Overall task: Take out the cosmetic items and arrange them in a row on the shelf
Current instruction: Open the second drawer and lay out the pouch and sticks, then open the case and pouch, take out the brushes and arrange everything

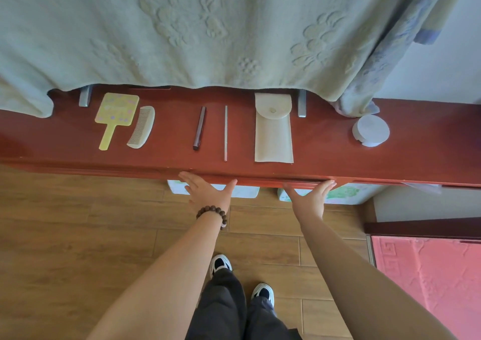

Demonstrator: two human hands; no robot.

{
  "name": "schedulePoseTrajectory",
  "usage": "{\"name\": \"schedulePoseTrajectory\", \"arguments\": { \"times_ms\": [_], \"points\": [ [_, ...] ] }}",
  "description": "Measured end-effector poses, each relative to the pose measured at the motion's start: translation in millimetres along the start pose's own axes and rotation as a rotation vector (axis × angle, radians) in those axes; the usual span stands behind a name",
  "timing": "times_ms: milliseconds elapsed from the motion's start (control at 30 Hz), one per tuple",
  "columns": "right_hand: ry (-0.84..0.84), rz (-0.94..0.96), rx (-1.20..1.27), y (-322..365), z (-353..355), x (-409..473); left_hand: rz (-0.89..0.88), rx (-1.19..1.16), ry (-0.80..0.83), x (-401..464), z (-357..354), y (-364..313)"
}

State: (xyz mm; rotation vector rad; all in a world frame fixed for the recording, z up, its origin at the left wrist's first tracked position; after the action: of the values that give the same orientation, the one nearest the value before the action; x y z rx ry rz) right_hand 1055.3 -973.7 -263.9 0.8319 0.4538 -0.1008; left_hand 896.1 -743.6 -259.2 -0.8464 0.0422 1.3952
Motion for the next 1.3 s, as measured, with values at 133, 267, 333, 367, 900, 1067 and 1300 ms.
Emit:
{"name": "schedulePoseTrajectory", "arguments": {
  "times_ms": [133, 267, 333, 367, 900, 1067, 1300],
  "points": [
    [-0.012, 0.005, 0.003, -0.5, 6.3, -2.0, -0.044, 0.033, 0.003, -2.4, 2.6, 4.0],
    [-0.056, 0.048, -0.066, 0.5, 26.1, -15.8, -0.247, 0.172, 0.017, -28.9, 5.1, 5.6],
    [-0.071, 0.086, -0.085, 2.9, 37.6, -27.0, -0.367, 0.252, 0.066, -45.6, 3.8, 4.0],
    [-0.075, 0.105, -0.091, 4.8, 43.0, -32.8, -0.426, 0.287, 0.087, -54.0, 3.7, 0.9],
    [-0.189, 0.27, -0.099, 34.8, 150.6, -20.5, -0.923, 0.319, 0.028, -127.3, -31.8, -167.3],
    [-0.105, 0.305, -0.144, 37.5, 183.4, 38.9, -0.878, 0.325, -0.023, -135.8, -63.9, -214.8],
    [0.037, 0.386, -0.437, 66.4, 197.4, 117.2, -0.689, 0.324, -0.056, -143.6, -103.5, -250.9]
  ]
}}
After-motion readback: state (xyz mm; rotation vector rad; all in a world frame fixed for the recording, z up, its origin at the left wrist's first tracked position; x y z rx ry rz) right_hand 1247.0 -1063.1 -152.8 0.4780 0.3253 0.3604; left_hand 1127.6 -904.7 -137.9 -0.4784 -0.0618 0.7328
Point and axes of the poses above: each hand's wrist, its own x-axis towards the middle knuckle, its own z-axis out of the back of the hand, y = z × x, the point moved 8 cm from there along x, towards the middle knuckle, and after that the axes turned 4 degrees about z, right-handed, at the moved point
